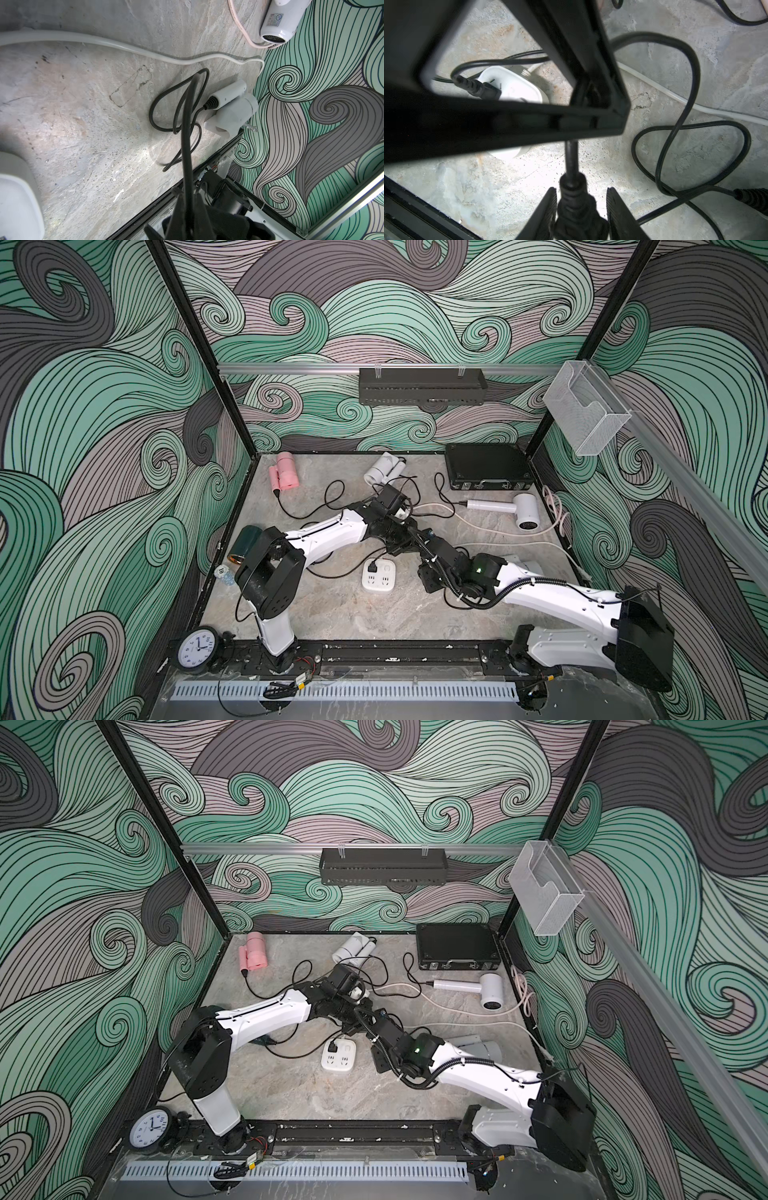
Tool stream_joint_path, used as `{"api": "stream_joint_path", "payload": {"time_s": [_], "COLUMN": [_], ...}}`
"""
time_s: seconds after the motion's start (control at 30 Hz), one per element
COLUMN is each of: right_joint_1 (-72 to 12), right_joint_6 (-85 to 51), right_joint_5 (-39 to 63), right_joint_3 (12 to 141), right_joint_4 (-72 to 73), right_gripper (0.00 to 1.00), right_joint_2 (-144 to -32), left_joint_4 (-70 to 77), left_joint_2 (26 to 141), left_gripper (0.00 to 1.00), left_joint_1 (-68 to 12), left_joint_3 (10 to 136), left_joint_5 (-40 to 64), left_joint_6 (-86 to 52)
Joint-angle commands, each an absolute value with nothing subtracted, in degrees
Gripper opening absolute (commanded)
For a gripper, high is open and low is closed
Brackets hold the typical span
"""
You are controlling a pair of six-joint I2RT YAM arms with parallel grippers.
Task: Charge the blow dryers
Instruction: Pick up the plug from the center of the board.
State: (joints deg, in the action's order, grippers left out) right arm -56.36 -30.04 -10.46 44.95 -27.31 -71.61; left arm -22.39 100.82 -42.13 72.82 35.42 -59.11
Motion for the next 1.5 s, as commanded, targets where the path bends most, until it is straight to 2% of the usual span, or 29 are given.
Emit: {"api": "stream_joint_path", "payload": {"time_s": [0.0,0.1,0.2,0.37,0.93,1.13,1.33,1.47], "right_joint_1": [-56.48,-56.35,-55.92,-55.38,-55.32,-54.59,-50.33,-47.39], "right_joint_6": [-29.96,-29.34,-28.82,-28.59,-27.19,-27.24,-28.29,-28.23], "right_joint_5": [-10.73,-11.77,-12.46,-11.37,-10.64,-8.7,0.97,7.08], "right_joint_3": [46.0,47.03,48.0,49.01,49.53,48.59,44.99,42.72], "right_joint_4": [-26.79,-28.58,-30.19,-30.47,-29.67,-28.46,-23.5,-20.88], "right_gripper": [0.41,0.44,0.53,0.53,0.23,0.18,0.16,0.15], "right_joint_2": [-71.15,-70.61,-69.71,-69.61,-71.64,-70.8,-68.02,-65.93], "left_joint_4": [-22.28,-23.94,-24.15,-23.47,-22.77,-21.77,-20.37,-18.39], "left_joint_2": [99.98,100.25,100.51,100.66,100.61,99.9,99.64,98.65], "left_gripper": [0.01,0.01,0.01,0.01,0.04,0.12,0.16,0.31], "left_joint_1": [-41.91,-41.88,-41.9,-41.92,-41.92,-41.88,-41.92,-41.91], "left_joint_3": [73.45,73.71,73.7,73.56,73.34,72.48,71.75,69.72], "left_joint_5": [36.49,35.79,35.82,36.45,37.35,37.52,38.62,39.3], "left_joint_6": [-58.88,-58.02,-57.84,-57.83,-57.58,-57.87,-58.08,-58.48]}}
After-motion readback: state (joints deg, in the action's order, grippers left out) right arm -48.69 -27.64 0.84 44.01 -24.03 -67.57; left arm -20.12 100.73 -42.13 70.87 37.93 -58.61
